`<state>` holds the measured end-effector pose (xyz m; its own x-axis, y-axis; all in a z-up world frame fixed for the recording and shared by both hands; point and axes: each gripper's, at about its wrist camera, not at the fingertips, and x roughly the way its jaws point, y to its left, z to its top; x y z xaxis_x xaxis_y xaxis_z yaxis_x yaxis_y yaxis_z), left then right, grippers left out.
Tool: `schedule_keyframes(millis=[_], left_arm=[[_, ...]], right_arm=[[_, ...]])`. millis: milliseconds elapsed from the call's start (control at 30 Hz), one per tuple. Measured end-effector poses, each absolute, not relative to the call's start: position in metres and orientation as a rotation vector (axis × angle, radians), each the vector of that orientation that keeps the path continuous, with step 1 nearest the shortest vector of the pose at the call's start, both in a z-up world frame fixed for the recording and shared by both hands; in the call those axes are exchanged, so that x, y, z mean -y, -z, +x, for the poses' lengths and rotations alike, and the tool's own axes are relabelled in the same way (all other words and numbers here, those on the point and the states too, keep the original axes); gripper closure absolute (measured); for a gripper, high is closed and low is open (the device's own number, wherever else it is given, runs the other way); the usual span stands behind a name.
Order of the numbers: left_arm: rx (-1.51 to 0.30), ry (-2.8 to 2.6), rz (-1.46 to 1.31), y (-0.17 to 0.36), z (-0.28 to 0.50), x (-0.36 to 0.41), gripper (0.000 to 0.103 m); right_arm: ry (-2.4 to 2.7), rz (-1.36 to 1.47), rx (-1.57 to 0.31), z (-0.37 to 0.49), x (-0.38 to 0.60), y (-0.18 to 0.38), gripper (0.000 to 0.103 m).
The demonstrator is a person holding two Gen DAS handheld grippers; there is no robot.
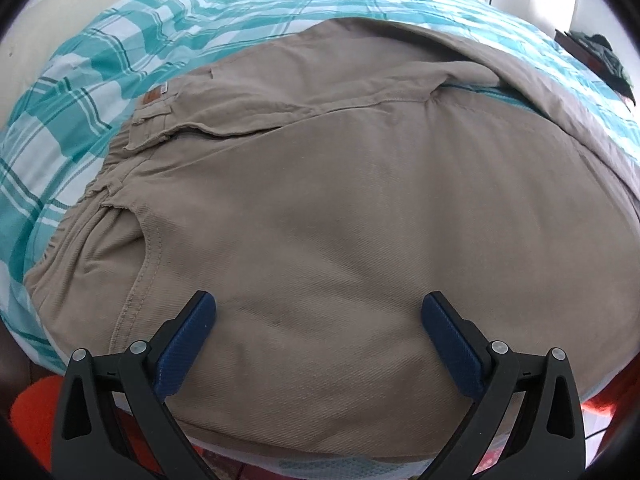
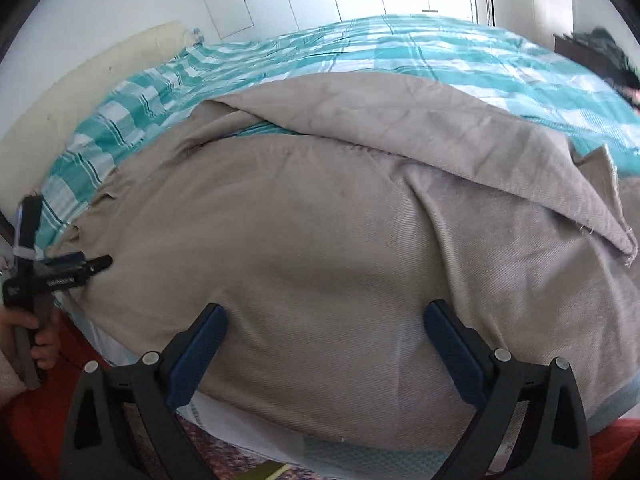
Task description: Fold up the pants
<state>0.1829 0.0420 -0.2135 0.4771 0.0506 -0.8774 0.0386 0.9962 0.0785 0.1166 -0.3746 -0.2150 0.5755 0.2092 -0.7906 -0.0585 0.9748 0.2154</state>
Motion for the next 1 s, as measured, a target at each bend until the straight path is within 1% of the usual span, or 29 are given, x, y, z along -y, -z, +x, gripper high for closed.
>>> schedule_keyframes(millis=[67, 433, 467, 533, 633, 700, 733, 767, 800, 867, 933, 1000], left_arm=[[-1.076, -0.001, 0.087, 0.214, 0.184, -0.044, 0.001], [-1.080, 0.004, 0.086, 0.214, 0.184, -0.045, 0.001], [-1.079, 0.001, 0.085, 0.214, 0.184, -0.044, 0.001], [-1.075, -0.002, 0.089, 0.214, 0.183, -0.044, 0.001], [-1.073, -0.005, 0.093, 0.215, 0.184, -0.043, 0.001], [-1.073, 0.000, 0.091, 0.214, 0.184, -0.043, 0.001], [-1.073, 0.002, 0.089, 0.214, 0.184, -0.043, 0.001], [-1.074, 0.003, 0.087, 0.214, 0.184, -0.044, 0.001], [-1.073, 0.003, 0.086, 0.214, 0.184, -0.044, 0.001], [-1.067, 0.002, 0.088, 0.215, 0.183, -0.043, 0.001], [-1.062, 0.001, 0.092, 0.216, 0.184, -0.042, 0.001], [-1.060, -0.001, 0.095, 0.217, 0.185, -0.041, 0.001]], right_arm=[[-0.152, 0.148, -0.946, 0.113, 0.367, 0.214, 0.002], [-0.151, 0.169, -0.958, 0.102, 0.369, 0.203, 0.003], [-0.151, 0.241, -0.943, 0.101, 0.376, 0.194, 0.003], [-0.209, 0.516, -0.838, 0.097, 0.404, 0.175, 0.003], [-0.184, 0.774, -0.732, 0.100, 0.443, 0.168, 0.003], [-0.113, 0.908, -0.773, 0.112, 0.469, 0.185, 0.004], [-0.067, 0.960, -0.840, 0.119, 0.481, 0.201, 0.008], [-0.027, 1.024, -0.859, 0.122, 0.498, 0.214, 0.023], [0.008, 1.072, -0.831, 0.120, 0.510, 0.219, 0.028], [0.069, 1.182, -0.753, 0.115, 0.532, 0.224, 0.028], [0.137, 1.225, -0.732, 0.119, 0.542, 0.225, 0.029], [0.214, 1.210, -0.714, 0.122, 0.546, 0.222, 0.035]])
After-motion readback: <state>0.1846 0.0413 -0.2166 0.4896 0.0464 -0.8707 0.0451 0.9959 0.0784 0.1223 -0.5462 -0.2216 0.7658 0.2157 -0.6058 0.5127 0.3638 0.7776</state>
